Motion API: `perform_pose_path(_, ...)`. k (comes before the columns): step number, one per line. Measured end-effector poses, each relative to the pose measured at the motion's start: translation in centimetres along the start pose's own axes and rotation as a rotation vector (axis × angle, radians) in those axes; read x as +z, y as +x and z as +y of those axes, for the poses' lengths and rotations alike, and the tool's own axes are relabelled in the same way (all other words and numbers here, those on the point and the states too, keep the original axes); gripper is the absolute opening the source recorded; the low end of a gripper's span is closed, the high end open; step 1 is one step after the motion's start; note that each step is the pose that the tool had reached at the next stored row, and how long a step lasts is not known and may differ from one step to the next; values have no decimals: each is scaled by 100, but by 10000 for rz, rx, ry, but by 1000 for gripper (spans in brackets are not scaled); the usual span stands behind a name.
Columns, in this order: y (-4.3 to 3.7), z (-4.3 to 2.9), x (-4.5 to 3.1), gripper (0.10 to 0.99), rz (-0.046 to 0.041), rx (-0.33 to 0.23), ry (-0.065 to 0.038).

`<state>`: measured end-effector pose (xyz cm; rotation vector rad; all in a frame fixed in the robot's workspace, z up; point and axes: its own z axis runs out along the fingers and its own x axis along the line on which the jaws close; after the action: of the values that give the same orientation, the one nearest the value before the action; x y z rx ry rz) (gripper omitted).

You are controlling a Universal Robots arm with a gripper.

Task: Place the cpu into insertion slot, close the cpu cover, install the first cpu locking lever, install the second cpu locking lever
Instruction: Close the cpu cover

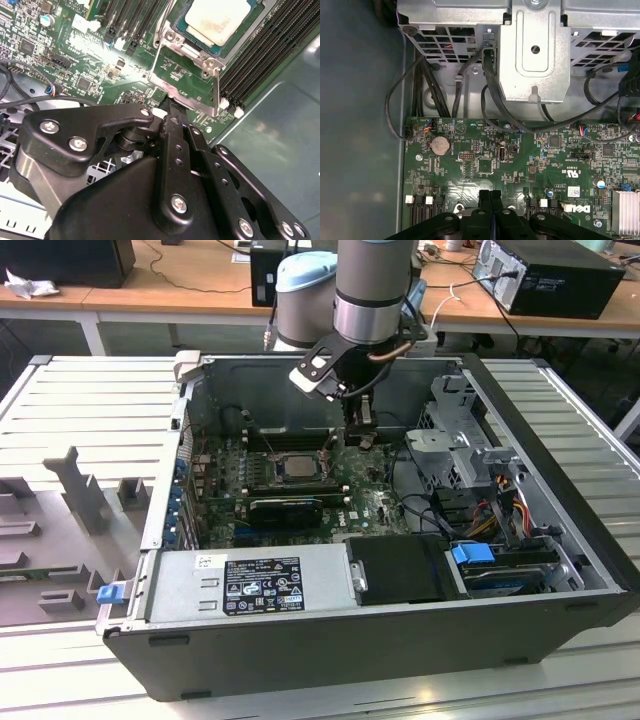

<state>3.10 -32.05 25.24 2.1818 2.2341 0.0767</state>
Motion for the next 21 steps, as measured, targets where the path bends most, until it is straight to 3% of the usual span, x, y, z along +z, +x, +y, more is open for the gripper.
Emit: perform_pose_path(21,3,-141,-7,106,0,0,0)
